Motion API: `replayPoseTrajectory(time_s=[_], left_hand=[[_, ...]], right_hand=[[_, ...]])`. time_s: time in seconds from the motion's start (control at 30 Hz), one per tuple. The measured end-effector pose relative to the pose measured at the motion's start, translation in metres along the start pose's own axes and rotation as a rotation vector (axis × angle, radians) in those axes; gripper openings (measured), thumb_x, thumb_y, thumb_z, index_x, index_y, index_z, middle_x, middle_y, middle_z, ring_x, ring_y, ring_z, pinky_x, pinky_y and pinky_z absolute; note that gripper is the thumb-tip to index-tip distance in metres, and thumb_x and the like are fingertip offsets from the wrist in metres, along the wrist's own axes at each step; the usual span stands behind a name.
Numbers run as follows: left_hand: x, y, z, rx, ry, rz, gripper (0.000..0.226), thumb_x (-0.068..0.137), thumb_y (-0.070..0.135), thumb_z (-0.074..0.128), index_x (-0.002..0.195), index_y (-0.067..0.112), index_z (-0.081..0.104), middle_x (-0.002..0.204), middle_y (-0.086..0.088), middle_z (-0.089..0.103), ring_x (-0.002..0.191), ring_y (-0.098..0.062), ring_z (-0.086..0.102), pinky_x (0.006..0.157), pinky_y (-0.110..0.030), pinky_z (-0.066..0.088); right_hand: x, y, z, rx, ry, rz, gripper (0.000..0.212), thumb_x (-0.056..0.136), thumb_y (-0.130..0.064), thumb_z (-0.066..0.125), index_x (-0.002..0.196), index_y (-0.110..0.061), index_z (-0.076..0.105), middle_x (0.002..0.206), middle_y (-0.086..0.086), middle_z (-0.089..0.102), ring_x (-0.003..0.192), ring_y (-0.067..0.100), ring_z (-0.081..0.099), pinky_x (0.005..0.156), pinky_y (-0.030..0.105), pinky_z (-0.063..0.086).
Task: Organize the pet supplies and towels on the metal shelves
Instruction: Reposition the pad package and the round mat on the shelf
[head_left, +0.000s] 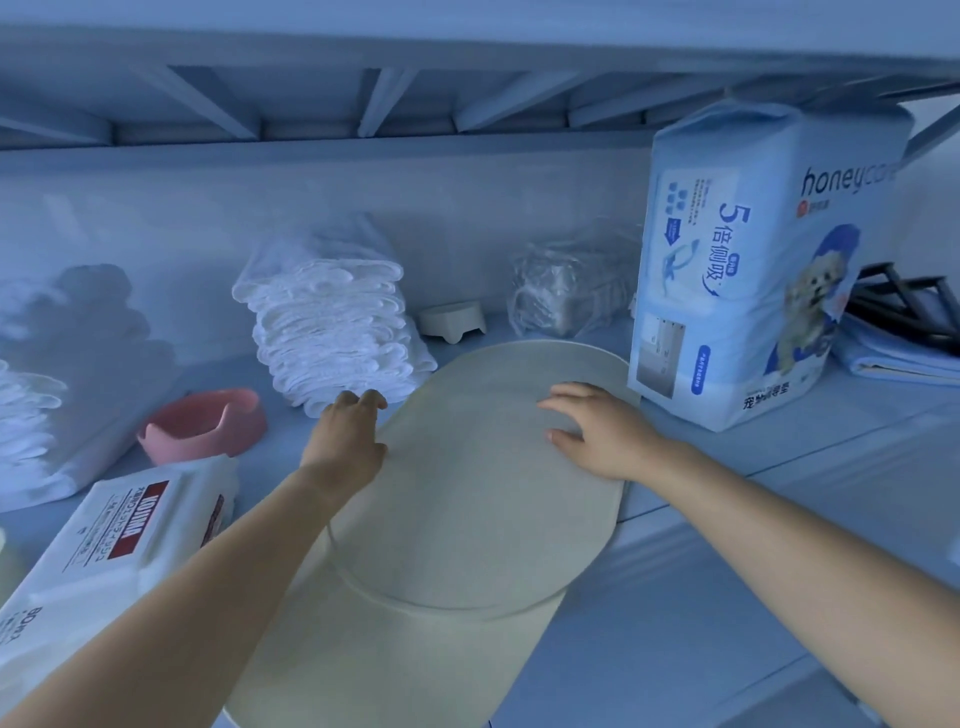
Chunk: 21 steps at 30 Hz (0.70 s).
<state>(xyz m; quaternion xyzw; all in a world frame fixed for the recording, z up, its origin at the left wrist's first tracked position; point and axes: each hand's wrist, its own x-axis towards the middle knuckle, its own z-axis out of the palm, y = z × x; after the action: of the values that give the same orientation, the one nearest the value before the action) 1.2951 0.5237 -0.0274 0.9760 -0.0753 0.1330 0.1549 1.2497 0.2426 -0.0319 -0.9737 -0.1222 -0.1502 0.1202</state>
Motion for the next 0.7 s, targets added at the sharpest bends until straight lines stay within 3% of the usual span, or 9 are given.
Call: replayPoseTrajectory(time_s=[0.1, 0.17, 0.23, 0.3, 0.43, 0.57, 0.7], left_hand=[[0.001, 0.024, 0.005, -0.035, 0.018, 0.080, 0.054, 0.082, 0.019, 0.068, 0.131, 0.017, 0.045, 0.128, -0.010, 0.044, 0.117, -0.028, 0.045, 0.090, -0.033, 0.041], [0.003, 0.049, 0.011, -0.087, 0.009, 0.159, 0.053, 0.082, 0.024, 0.069, 0.129, 0.019, 0.046, 0.128, -0.007, 0.045, 0.117, -0.024, 0.048, 0.093, -0.032, 0.042], [0.006, 0.079, 0.018, -0.127, -0.014, 0.243, 0.051, 0.082, 0.027, 0.068, 0.128, 0.021, 0.047, 0.128, -0.004, 0.046, 0.115, -0.020, 0.049, 0.091, -0.027, 0.041], [0.010, 0.110, 0.026, -0.164, -0.032, 0.323, 0.049, 0.082, 0.030, 0.068, 0.126, 0.023, 0.048, 0.128, -0.001, 0.047, 0.113, -0.017, 0.049, 0.088, -0.023, 0.038], [0.021, 0.168, 0.047, -0.209, -0.085, 0.446, 0.048, 0.085, 0.031, 0.064, 0.130, 0.025, 0.048, 0.135, 0.004, 0.048, 0.121, -0.014, 0.046, 0.095, -0.020, 0.032], [0.032, 0.208, 0.069, -0.199, -0.161, 0.536, 0.047, 0.096, 0.021, 0.048, 0.141, 0.016, 0.038, 0.147, -0.001, 0.039, 0.133, -0.017, 0.036, 0.104, -0.016, 0.020], [0.039, 0.229, 0.086, -0.254, -0.227, 0.630, 0.054, 0.091, -0.003, 0.041, 0.142, 0.013, 0.036, 0.143, -0.002, 0.044, 0.130, -0.020, 0.043, 0.096, -0.009, 0.023]], right_hand=[[-0.007, 0.012, -0.008, -0.104, 0.085, -0.010, 0.042, 0.093, -0.031, 0.051, 0.134, -0.024, 0.049, 0.148, -0.003, 0.034, 0.138, 0.014, 0.028, 0.107, 0.029, 0.029], [-0.013, 0.022, -0.016, -0.192, 0.186, -0.057, 0.039, 0.086, -0.023, 0.063, 0.124, -0.019, 0.060, 0.140, 0.004, 0.046, 0.132, 0.022, 0.040, 0.103, 0.033, 0.035], [-0.018, 0.037, -0.021, -0.315, 0.266, -0.108, 0.039, 0.062, -0.015, 0.083, 0.100, -0.015, 0.072, 0.117, 0.011, 0.064, 0.111, 0.029, 0.060, 0.091, 0.041, 0.048], [-0.021, 0.058, -0.024, -0.459, 0.265, -0.091, 0.042, 0.045, -0.014, 0.088, 0.084, -0.018, 0.074, 0.103, 0.008, 0.068, 0.097, 0.028, 0.065, 0.086, 0.041, 0.051], [-0.026, 0.091, -0.028, -0.625, 0.161, -0.053, 0.045, 0.039, -0.012, 0.083, 0.082, -0.021, 0.073, 0.105, 0.005, 0.065, 0.105, 0.029, 0.060, 0.100, 0.037, 0.028], [-0.030, 0.111, -0.034, -0.643, 0.218, -0.147, 0.039, 0.046, -0.004, 0.072, 0.082, -0.018, 0.074, 0.112, 0.007, 0.065, 0.112, 0.026, 0.060, 0.102, 0.031, 0.026], [-0.031, 0.118, -0.039, -0.618, 0.278, -0.235, 0.047, 0.053, 0.000, 0.042, 0.085, -0.016, 0.073, 0.109, 0.004, 0.066, 0.113, 0.022, 0.060, 0.103, 0.030, 0.026]])
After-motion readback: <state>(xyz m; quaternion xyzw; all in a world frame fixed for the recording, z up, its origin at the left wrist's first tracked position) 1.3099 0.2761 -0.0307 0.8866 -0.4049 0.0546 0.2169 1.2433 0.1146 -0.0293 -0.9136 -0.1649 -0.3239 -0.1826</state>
